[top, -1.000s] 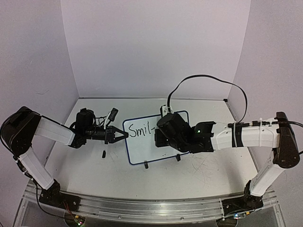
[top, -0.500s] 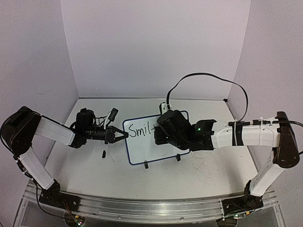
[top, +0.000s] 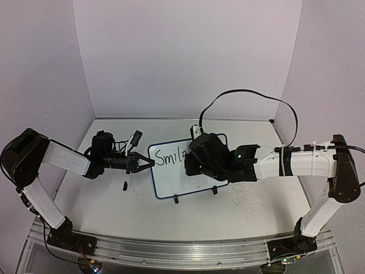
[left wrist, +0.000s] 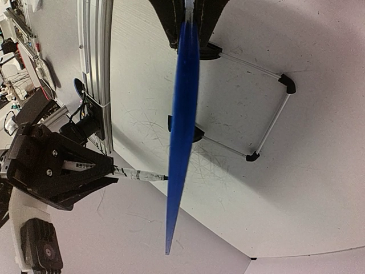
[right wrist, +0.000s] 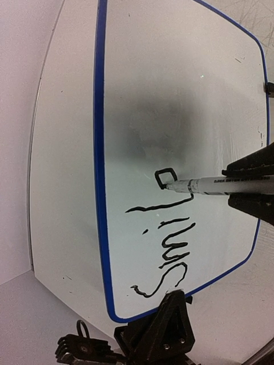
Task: Write a sentence on the whiteboard
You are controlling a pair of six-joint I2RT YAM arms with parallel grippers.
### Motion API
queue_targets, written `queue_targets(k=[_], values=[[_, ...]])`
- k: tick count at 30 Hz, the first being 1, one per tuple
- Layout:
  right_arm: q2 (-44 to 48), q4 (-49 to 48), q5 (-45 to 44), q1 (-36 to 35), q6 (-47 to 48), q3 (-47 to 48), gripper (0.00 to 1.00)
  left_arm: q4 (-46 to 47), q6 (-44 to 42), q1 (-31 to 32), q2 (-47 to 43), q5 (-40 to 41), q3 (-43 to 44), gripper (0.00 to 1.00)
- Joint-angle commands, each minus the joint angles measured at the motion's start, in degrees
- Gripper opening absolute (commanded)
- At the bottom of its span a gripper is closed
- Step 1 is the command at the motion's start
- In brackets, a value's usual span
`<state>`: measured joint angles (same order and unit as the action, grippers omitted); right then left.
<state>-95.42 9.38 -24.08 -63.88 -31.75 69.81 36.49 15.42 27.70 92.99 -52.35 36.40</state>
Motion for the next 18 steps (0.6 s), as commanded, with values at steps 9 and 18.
queue_targets(k=[9,18], values=[[1.1,-0.6,0.4,-0.1,-3.3,-3.3,0.0,-1.1,-0.9,0.2,0.8,0.4,1.0,0.0],[2.8,0.7,-3.8,-0.1,-5.0,-4.5,0.0,-1.2,-0.8,0.2,0.8,0.4,1.1,0.0]])
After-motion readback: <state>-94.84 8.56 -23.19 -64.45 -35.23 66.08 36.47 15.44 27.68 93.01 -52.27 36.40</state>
